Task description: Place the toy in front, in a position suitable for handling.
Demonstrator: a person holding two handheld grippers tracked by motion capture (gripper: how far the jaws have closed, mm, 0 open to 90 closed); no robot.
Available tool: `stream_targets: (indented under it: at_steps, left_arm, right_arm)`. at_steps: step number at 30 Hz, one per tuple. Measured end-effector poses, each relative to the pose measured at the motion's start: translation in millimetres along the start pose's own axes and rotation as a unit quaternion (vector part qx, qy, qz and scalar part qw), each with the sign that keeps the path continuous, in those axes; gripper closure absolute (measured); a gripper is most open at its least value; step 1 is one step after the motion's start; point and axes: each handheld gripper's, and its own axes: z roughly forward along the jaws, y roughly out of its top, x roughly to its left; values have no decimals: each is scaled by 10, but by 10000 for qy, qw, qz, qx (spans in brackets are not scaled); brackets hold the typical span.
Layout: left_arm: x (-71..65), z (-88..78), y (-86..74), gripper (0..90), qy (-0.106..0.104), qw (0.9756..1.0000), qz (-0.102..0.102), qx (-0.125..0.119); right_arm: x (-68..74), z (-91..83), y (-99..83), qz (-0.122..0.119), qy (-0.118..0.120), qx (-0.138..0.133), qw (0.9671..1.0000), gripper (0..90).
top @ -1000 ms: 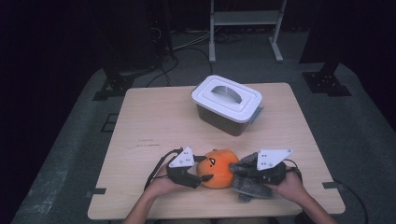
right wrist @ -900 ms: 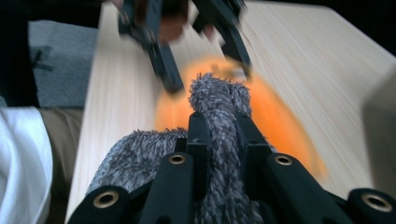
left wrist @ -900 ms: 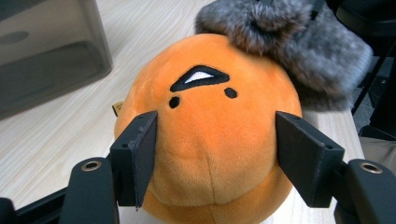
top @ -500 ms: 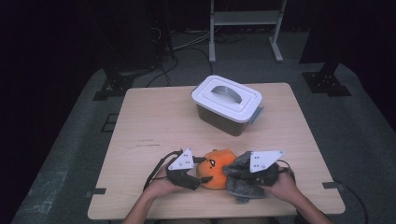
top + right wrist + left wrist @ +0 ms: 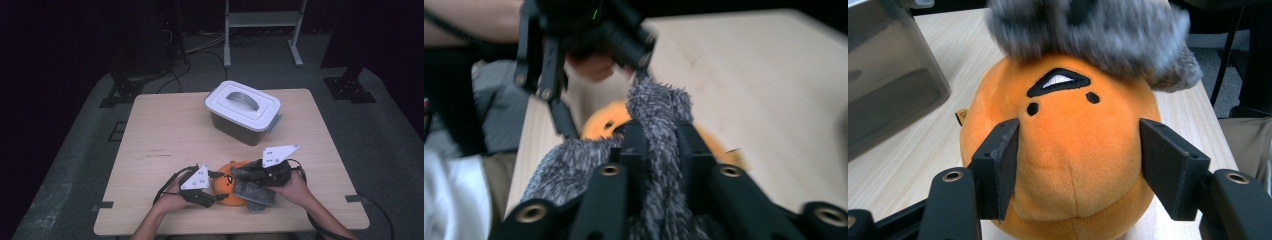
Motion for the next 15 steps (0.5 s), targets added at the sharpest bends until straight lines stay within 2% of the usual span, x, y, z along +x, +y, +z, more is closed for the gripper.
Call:
stream_targets:
  at_steps: [2,3,5,7,10,12,15]
  left_arm:
    - [6,-2,-8,351,-6,10000,-15,-26]
    - [6,3,-6,349,-2,10000,-19,-37]
    - [10,4,-8,349,-2,10000,-25,-45]
    - [17,0,-7,347,3,10000,-13,-25]
    - [12,6,-1,346,0,10000,-2,-36]
    - [9,20,10,344,-14,10000,-7,-54]
    - [16,18,4,329,17,10000,-51,-32]
  right_arm:
    - [2,7,-25,152,103,-52,9998,569]
    - [19,-64,-32,193,5,-123,9997,493]
    - [32,-114,-40,195,-60,-169,9996,472]
    - [51,-246,-91,217,-179,-144,9995,472]
    - [46,-281,-145,255,-203,-64,9994,478]
    - [20,-247,-150,320,-154,-98,9993,483]
    - [-4,-122,-108,240,-111,37,9996,572]
